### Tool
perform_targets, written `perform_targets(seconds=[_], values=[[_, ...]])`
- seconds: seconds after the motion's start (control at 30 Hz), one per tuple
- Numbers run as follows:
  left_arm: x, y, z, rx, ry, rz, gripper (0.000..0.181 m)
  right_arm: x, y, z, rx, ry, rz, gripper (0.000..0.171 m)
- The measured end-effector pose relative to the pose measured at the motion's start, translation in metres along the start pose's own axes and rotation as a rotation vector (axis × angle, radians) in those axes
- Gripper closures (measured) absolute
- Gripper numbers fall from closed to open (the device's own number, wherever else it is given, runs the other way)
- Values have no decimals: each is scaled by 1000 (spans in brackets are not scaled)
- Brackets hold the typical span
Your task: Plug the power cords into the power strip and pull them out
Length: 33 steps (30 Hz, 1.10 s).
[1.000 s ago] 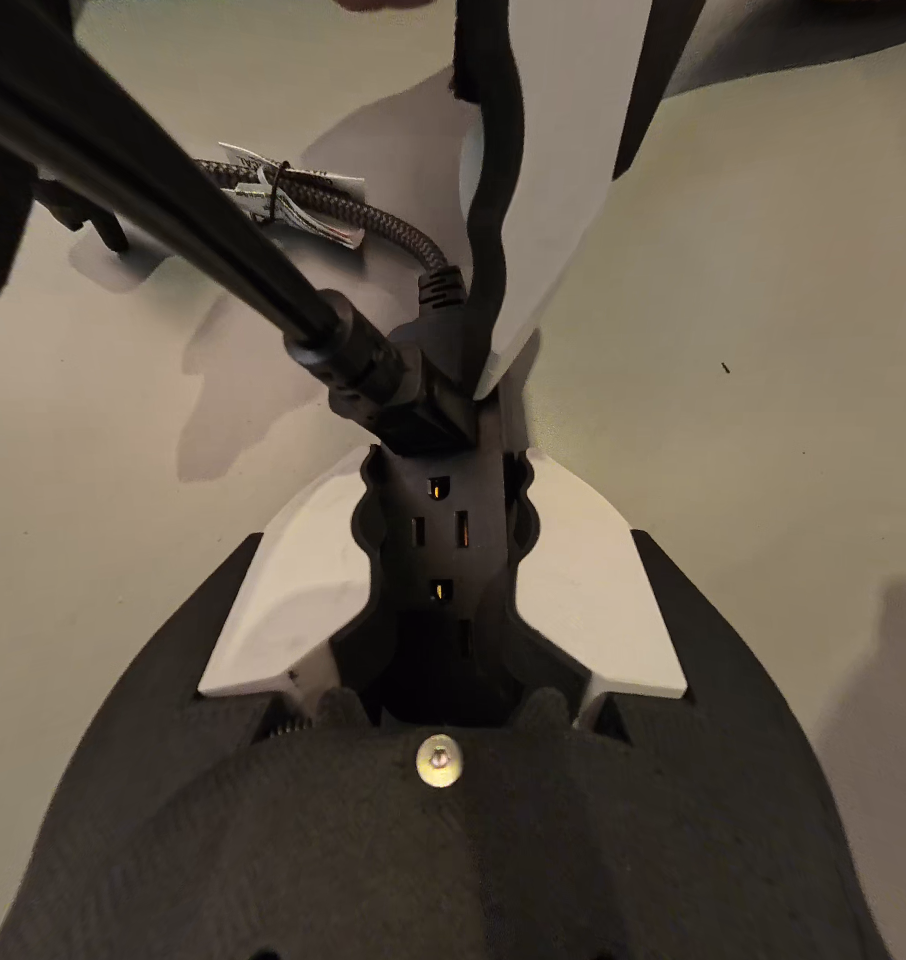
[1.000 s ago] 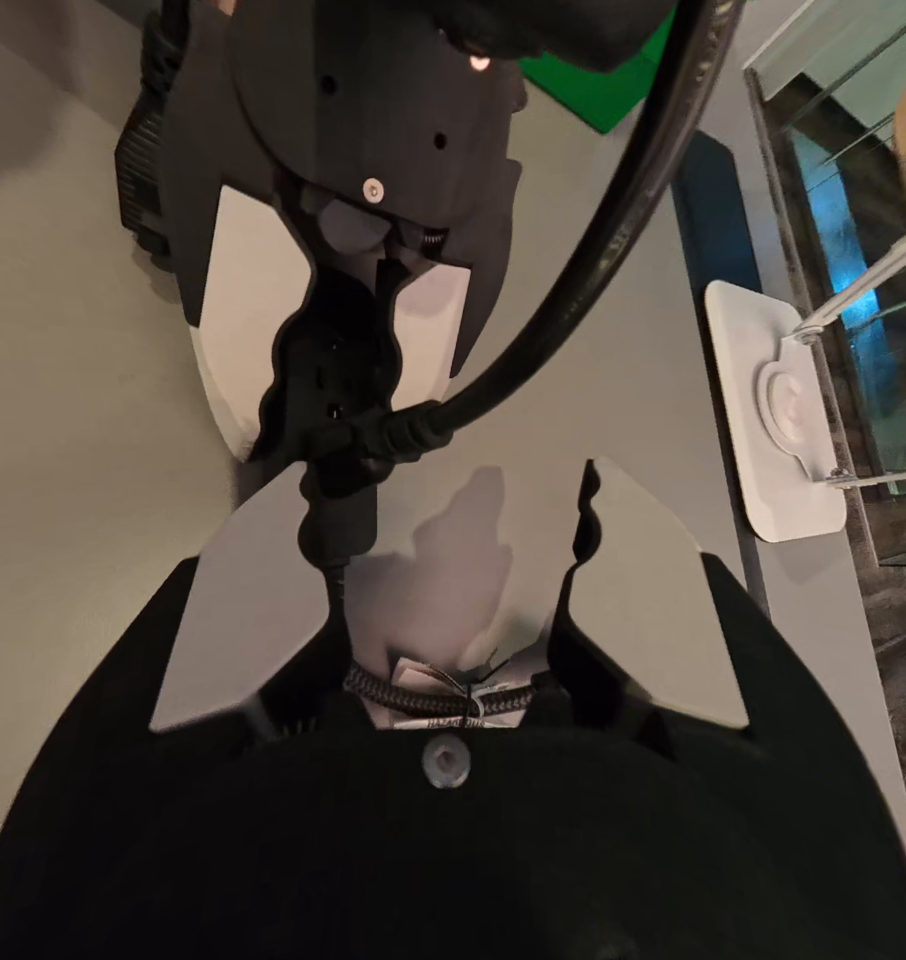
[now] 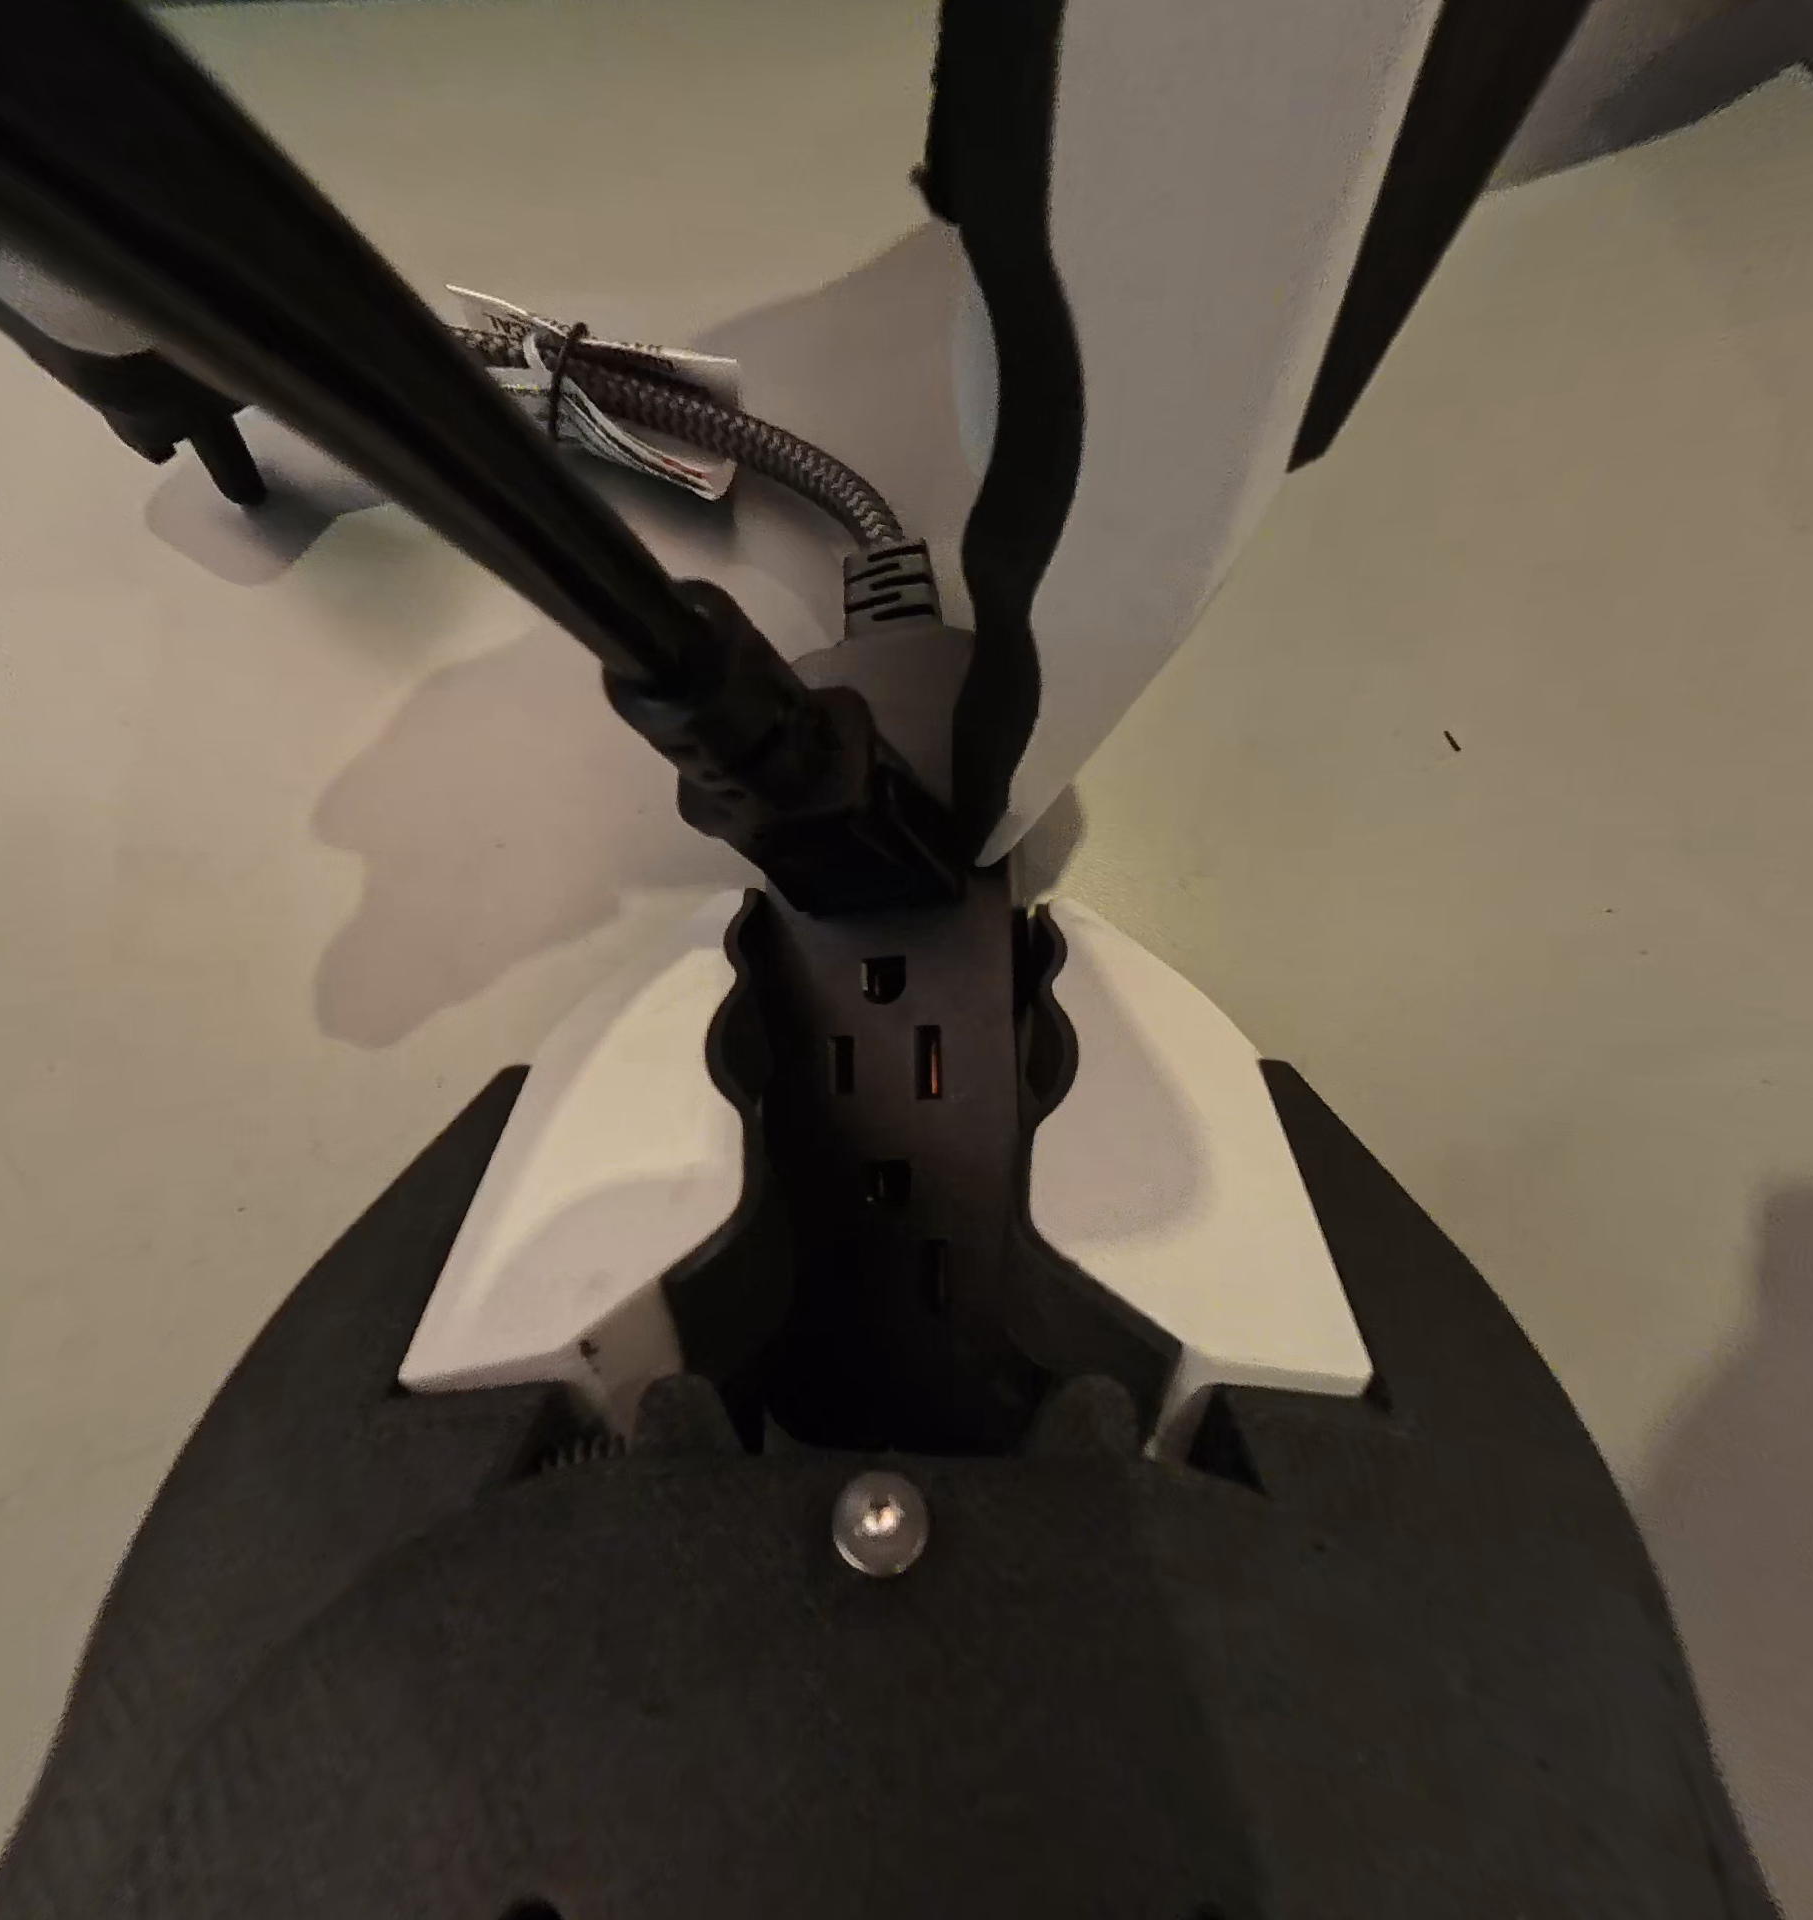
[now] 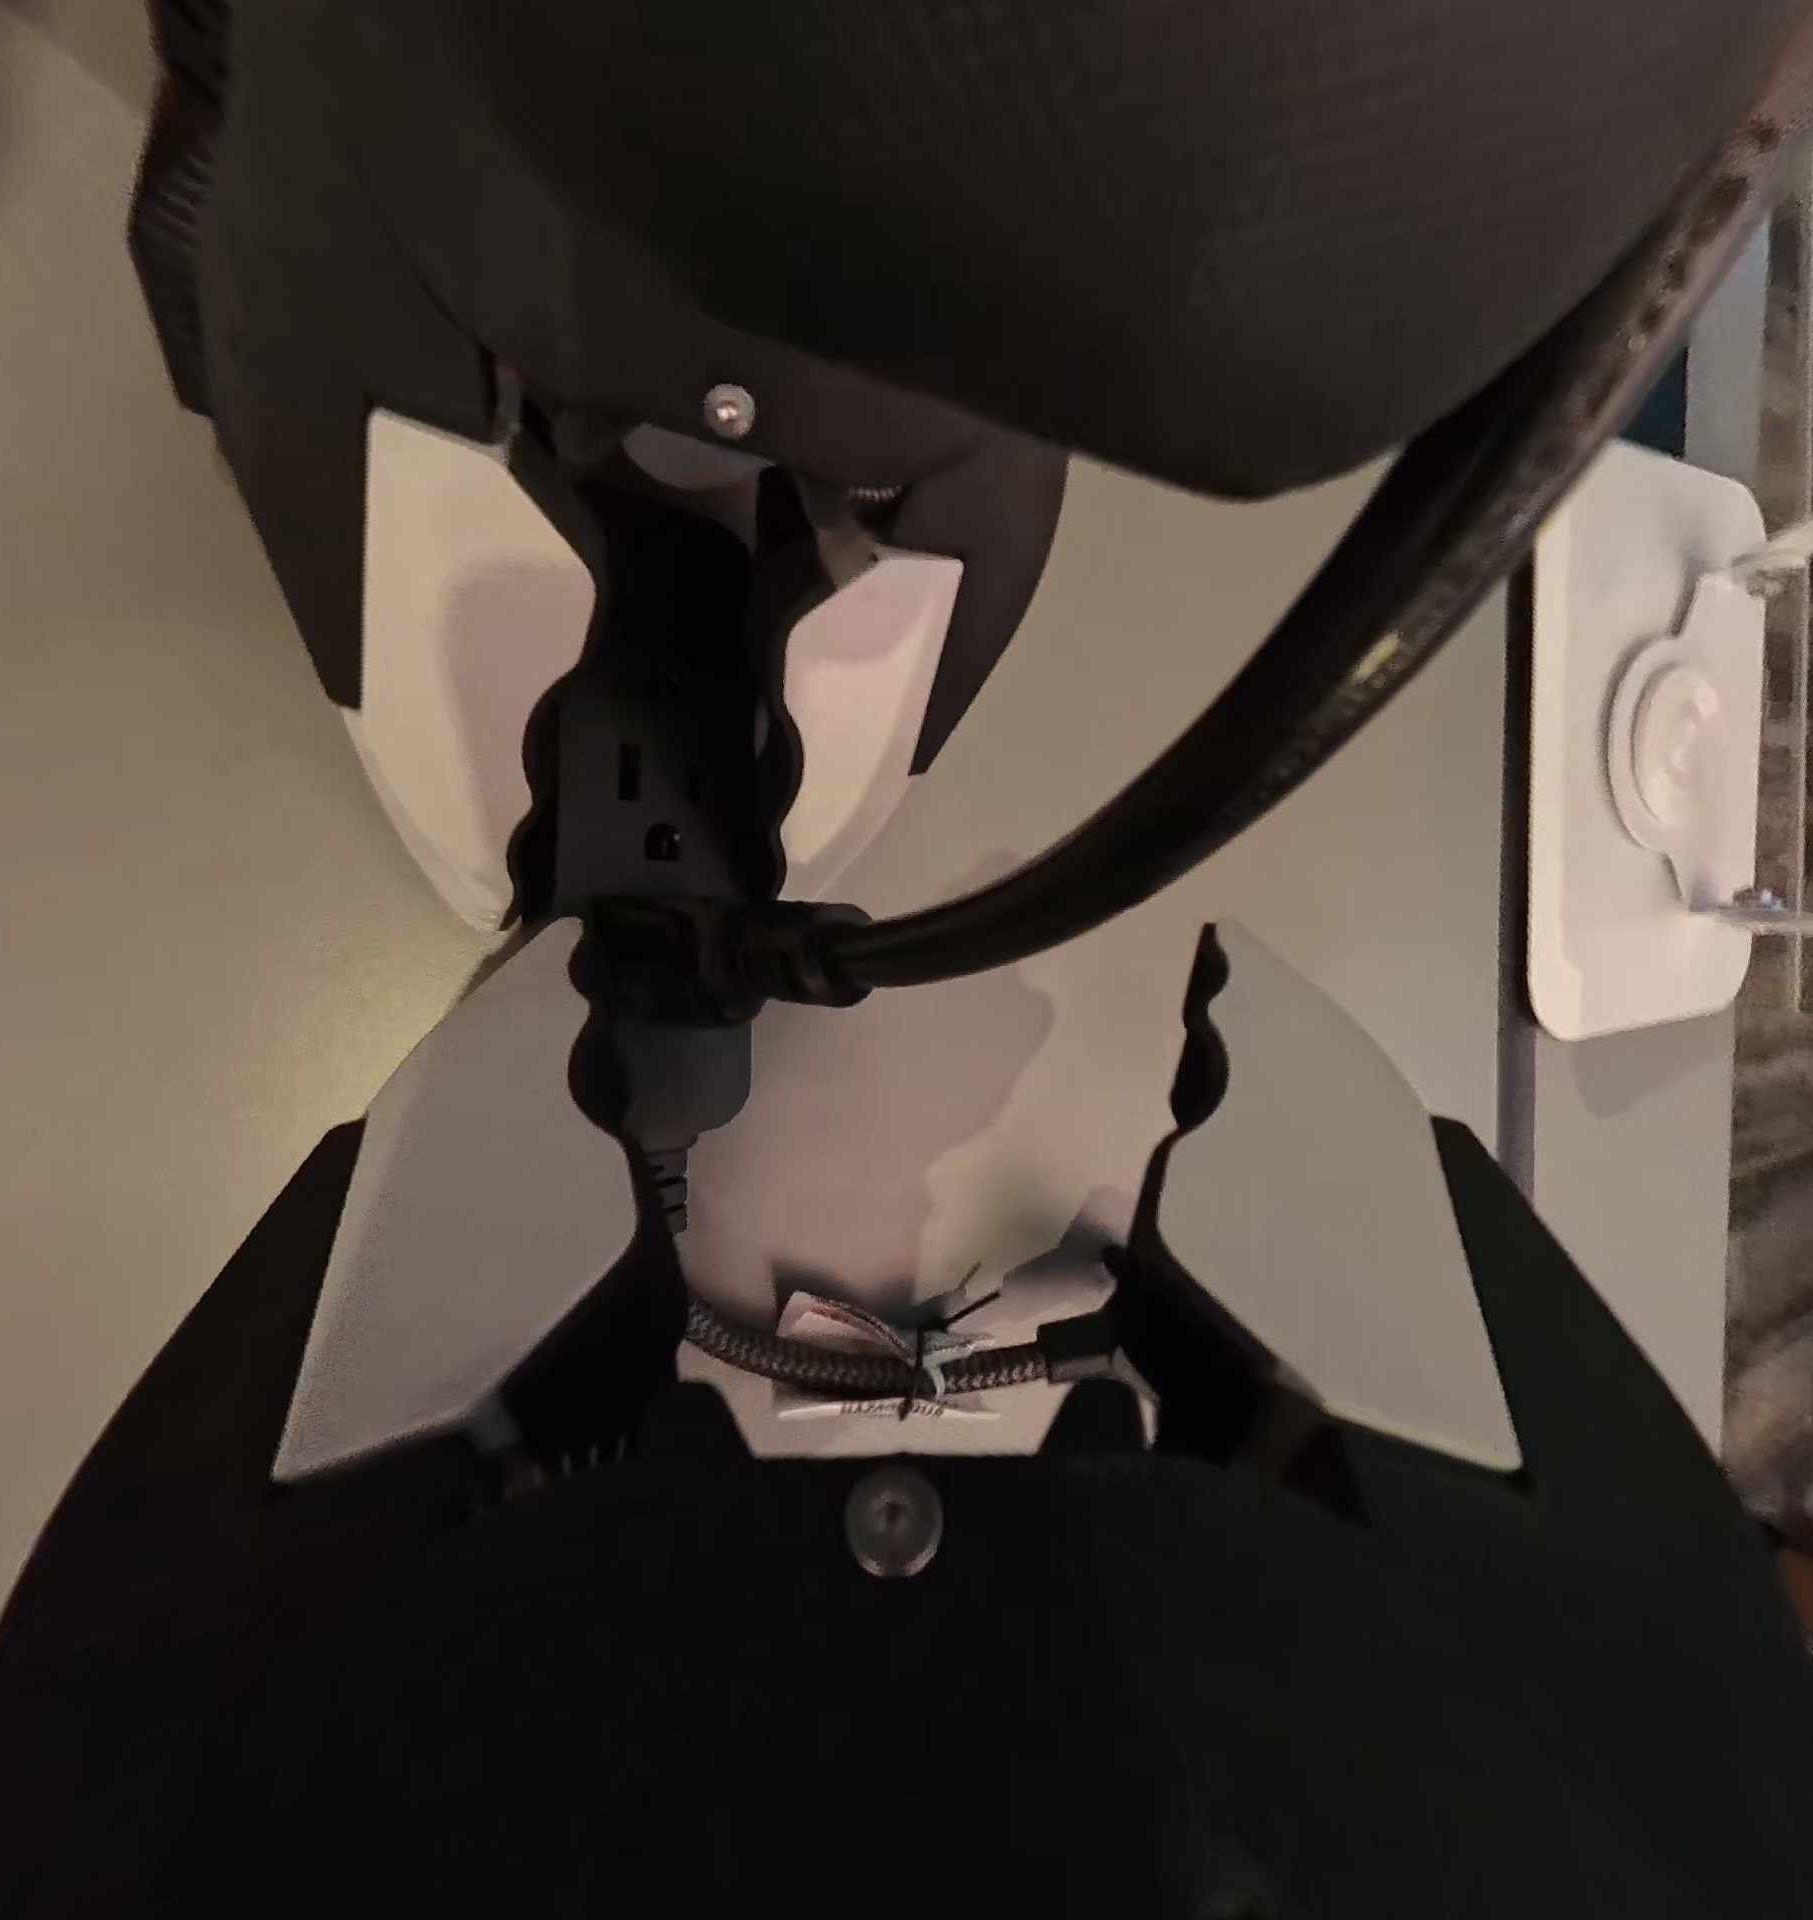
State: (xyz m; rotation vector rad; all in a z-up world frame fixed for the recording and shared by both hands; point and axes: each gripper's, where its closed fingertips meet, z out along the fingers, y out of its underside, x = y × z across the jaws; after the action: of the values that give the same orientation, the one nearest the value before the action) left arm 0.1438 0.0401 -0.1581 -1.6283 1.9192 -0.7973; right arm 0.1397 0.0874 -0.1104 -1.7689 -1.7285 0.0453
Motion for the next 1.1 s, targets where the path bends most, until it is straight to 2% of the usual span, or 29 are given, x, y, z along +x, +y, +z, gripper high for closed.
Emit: perform_targets(seconds=[0.1, 0.23, 0.5, 0.67, 0.77, 0.83, 0.93, 1.1], values=[[-1, -1, 1, 2, -12, -9, 136, 2, 4, -2, -40, 47, 36, 62], [-3, -1, 1, -7, -25, -43, 136, -1, -3, -10, -34, 181, -78, 73], [-4, -1, 2, -7, -36, -54, 136, -2, -2, -18, 36, 343, -48, 79], [-5, -2, 2, -7, -49, -64, 136, -10, -2, -21, 69, 439, -57, 95], [-4, -2, 2, -4, -51, -52, 136, -7, 0, -22, 106, 429, 0, 91], [2, -2, 2, 4, -13, 0, 136, -6, 2, -28, 175, 384, 18, 74], [4, -1, 1, 5, 16, 27, 136, 1, -2, -50, 291, 422, -97, 80], [4, -1, 1, 2, 25, 29, 136, -3, 3, -38, 247, 316, -159, 77]])
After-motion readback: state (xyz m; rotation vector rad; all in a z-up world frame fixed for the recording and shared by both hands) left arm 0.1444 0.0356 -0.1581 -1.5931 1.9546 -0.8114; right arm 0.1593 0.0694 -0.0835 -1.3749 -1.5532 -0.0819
